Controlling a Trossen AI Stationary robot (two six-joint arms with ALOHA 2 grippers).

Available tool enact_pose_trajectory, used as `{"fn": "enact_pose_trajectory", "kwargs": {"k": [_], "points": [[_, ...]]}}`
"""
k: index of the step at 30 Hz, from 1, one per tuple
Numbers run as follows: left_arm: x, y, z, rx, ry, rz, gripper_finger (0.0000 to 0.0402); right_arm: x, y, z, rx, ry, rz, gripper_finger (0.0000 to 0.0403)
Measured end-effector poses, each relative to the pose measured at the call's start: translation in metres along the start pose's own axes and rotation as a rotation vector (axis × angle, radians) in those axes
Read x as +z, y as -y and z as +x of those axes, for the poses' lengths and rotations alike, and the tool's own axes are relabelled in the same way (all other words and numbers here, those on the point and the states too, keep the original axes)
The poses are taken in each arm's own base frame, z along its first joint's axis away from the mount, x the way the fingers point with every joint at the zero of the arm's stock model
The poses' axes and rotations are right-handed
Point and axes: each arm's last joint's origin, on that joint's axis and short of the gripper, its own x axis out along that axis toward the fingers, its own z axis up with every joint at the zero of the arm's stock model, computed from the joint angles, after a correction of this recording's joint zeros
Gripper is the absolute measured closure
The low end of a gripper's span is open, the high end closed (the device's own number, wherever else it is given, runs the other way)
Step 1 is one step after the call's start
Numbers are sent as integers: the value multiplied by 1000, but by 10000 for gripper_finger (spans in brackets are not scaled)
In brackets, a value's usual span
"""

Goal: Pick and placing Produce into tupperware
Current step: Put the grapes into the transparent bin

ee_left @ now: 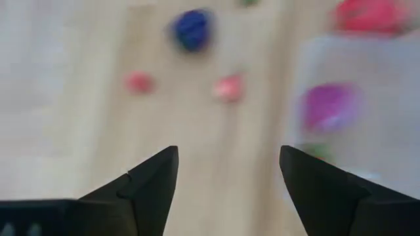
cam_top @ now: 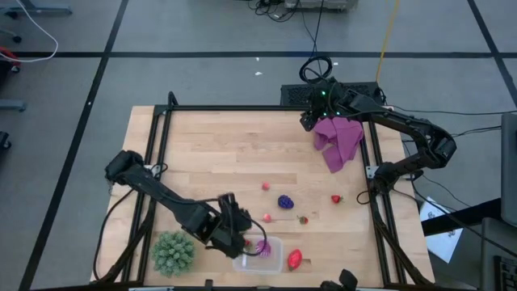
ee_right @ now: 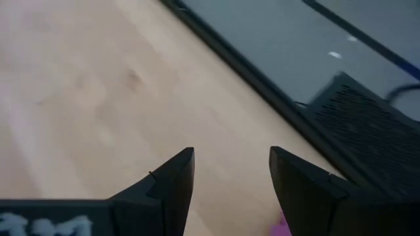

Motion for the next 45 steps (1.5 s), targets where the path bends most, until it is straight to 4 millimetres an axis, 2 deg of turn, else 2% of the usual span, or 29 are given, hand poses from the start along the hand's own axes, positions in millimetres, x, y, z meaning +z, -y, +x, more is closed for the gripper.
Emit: {"fn": "enact_pose_trajectory", "kwargs": {"k": [4, 9, 12, 18, 23, 29, 35, 40, 45], "points": [[-1, -37, -9, 155, -75, 22, 141, 2, -4, 0, 98, 21, -40, 215], [-3, -97, -15, 334, -238, -87, 138, 4, -11, 0, 116, 44, -114, 215], [-3, -129, -13, 457, -280, -113, 139, 4, -19, 1, 136, 49, -155, 215], [-11, -184, -1, 555, -388, -140, 142, 4, -43, 1, 194, 73, -250, 215], [-38, -216, 19, 597, -503, -186, 142, 0, -69, -1, 259, 73, -318, 215], [-86, -225, 38, 503, -566, -269, 142, -14, -102, -4, 341, 12, -398, 215], [-120, -213, 38, 358, -537, -392, 142, -35, -134, -12, 412, -112, -428, 215], [-138, -196, 33, 353, -515, -470, 140, -52, -162, -22, 477, -177, -446, 215], [-142, -176, 31, 329, -491, -458, 143, -66, -187, -32, 535, -204, -466, 215]]}}
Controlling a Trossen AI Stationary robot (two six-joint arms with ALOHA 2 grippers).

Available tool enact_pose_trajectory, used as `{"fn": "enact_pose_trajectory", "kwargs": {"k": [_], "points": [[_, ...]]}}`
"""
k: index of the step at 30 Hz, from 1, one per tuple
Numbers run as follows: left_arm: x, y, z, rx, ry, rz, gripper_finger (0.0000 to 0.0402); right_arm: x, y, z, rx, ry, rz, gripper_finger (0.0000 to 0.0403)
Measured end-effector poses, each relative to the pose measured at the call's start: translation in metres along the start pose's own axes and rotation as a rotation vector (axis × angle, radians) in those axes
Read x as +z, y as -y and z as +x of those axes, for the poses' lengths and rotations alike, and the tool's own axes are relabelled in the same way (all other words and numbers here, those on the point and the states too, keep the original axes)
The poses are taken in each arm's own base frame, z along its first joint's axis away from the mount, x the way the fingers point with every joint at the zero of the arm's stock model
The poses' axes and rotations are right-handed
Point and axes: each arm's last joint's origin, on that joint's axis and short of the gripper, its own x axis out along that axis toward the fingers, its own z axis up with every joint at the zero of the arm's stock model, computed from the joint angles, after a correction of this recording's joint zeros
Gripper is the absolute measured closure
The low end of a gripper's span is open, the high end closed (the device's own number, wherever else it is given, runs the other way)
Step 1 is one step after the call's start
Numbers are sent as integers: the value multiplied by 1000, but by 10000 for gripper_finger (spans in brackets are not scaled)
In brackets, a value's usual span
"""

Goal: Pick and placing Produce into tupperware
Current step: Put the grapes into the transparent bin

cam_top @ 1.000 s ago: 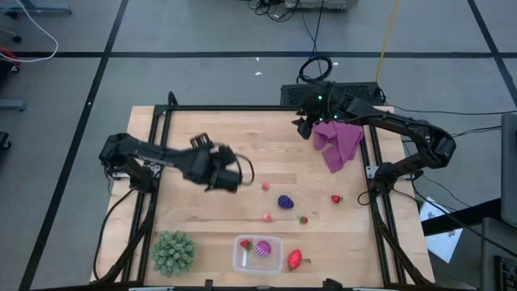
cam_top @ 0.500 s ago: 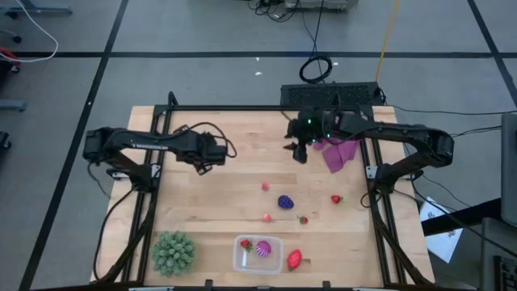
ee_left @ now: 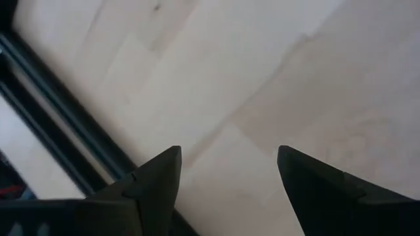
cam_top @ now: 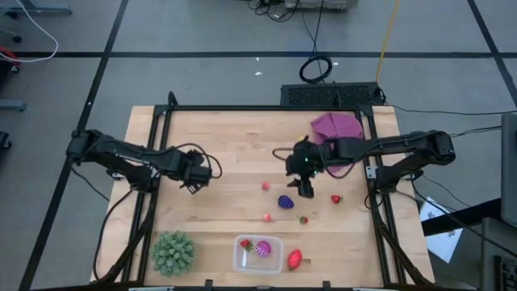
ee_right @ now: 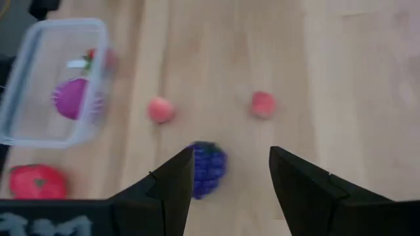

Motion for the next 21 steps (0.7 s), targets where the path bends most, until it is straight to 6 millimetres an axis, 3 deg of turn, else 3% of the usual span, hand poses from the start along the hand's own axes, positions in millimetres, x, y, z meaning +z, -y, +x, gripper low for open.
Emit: {"fn": "enact_pose_trajectory", "kwargs": {"k": [8, 13, 21], "points": [[-8, 16, -6, -60, 74, 31, 143, -8, -21, 5, -68, -57, 26, 216], [-6, 16, -6, -38, 119, 30, 140, -9, -16, 11, -98, -77, 87, 216], [-5, 16, -6, -32, 134, 26, 143, -18, -6, 44, -121, -214, 121, 216]]}}
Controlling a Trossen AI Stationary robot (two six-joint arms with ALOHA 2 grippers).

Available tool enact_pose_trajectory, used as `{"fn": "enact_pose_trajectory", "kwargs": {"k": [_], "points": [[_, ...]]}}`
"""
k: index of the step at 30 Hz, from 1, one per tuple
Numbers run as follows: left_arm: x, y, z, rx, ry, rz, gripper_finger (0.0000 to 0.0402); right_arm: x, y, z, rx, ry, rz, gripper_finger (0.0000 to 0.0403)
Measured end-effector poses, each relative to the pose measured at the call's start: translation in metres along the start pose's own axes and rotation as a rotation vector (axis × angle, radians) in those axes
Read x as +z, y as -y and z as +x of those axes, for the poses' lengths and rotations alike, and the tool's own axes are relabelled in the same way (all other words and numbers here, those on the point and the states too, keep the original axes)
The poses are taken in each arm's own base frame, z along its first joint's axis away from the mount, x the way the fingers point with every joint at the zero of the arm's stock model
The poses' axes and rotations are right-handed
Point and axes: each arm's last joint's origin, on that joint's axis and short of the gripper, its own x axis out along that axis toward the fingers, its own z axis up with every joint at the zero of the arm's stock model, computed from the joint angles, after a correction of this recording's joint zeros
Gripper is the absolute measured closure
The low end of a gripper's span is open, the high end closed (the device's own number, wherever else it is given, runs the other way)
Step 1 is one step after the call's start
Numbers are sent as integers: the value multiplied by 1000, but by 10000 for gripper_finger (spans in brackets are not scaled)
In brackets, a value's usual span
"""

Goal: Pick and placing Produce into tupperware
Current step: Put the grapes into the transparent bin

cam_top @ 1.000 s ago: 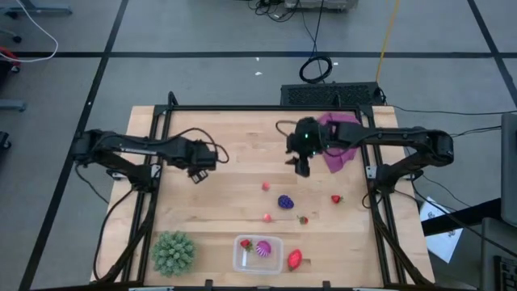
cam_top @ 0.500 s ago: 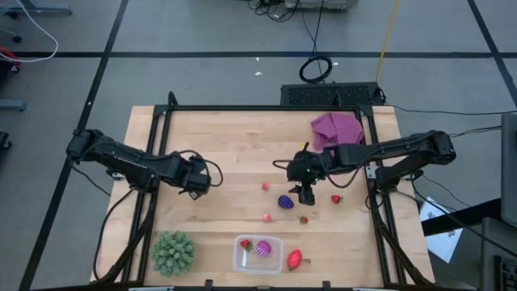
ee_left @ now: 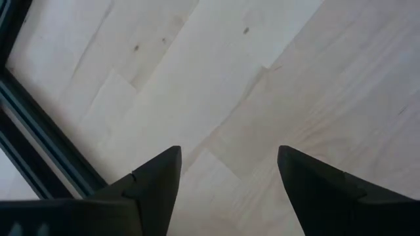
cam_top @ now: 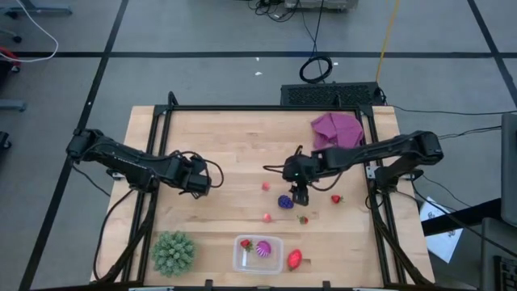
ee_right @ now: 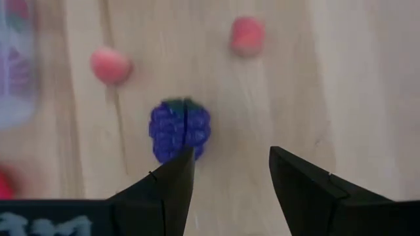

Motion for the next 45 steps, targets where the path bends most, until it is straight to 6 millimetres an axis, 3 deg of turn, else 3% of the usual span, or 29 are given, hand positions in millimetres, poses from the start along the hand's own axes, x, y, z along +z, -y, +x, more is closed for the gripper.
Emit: {"fn": "enact_pose_trajectory", "kwargs": {"k": [8, 20, 29, 36, 45], "points": [[0, 0, 0, 0, 0, 0, 137, -2, 0, 15, 57, -68, 16, 215], [0, 0, 0, -8, -3, -5, 142, -1, 5, 17, 98, -83, 79, 213], [0, 1, 0, -12, -7, -4, 137, 1, 2, 17, 110, -60, 80, 156], [0, 1, 0, -15, -10, -3, 140, 4, -9, 18, 138, -15, 47, 145], [0, 1, 0, -14, -11, 3, 141, 2, -12, 48, 167, -91, 71, 144]]}}
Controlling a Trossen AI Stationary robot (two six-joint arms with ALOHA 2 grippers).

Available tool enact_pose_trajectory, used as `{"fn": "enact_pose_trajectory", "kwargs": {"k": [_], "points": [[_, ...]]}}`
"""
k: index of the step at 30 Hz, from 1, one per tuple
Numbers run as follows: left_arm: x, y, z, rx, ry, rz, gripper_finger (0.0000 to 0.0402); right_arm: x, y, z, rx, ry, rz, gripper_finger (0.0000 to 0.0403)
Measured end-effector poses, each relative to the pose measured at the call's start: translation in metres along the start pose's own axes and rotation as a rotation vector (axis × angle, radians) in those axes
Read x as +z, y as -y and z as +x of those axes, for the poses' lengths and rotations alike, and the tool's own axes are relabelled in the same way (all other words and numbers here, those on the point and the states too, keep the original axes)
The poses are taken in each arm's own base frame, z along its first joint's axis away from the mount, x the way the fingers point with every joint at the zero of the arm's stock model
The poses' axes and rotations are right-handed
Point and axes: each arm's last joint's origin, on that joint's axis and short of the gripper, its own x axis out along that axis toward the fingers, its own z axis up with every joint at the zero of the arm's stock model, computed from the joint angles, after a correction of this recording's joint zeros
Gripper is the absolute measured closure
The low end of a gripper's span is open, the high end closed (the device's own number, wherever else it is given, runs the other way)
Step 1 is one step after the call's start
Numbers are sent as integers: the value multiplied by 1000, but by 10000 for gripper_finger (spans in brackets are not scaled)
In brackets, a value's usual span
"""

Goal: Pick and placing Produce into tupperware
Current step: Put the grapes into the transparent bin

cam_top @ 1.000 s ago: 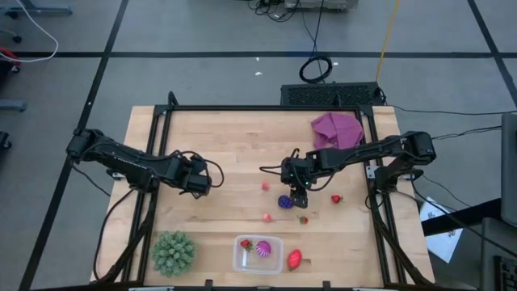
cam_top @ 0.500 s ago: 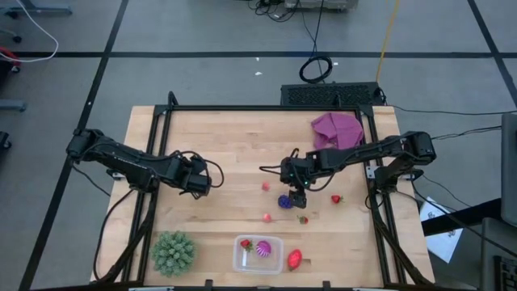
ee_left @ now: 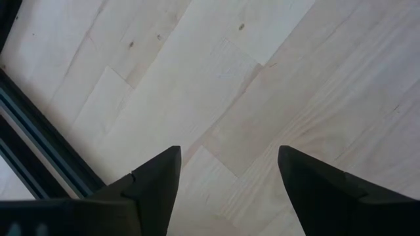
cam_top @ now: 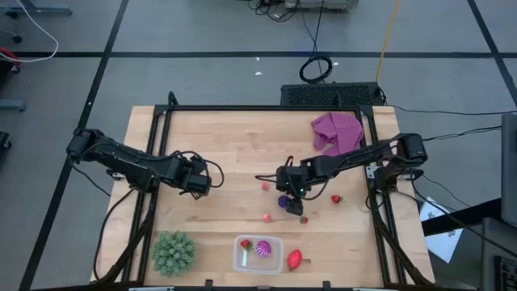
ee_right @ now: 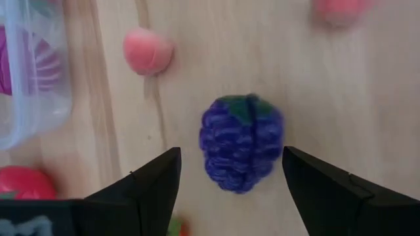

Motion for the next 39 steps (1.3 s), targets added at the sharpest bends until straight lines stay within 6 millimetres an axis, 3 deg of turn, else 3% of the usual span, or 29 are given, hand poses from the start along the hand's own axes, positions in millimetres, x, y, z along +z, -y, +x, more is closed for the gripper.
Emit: {"fn": "enact_pose_trajectory", "kwargs": {"k": [13, 33, 39], "points": [[0, 0, 0, 1, -2, 1, 141, 1, 8, 36, 12, -54, -22, 144], [0, 0, 0, 0, -2, 0, 136, 7, 14, 34, 14, -8, -12, 146], [0, 0, 0, 0, -2, -1, 141, 7, 14, 34, 13, -10, -7, 172]]}}
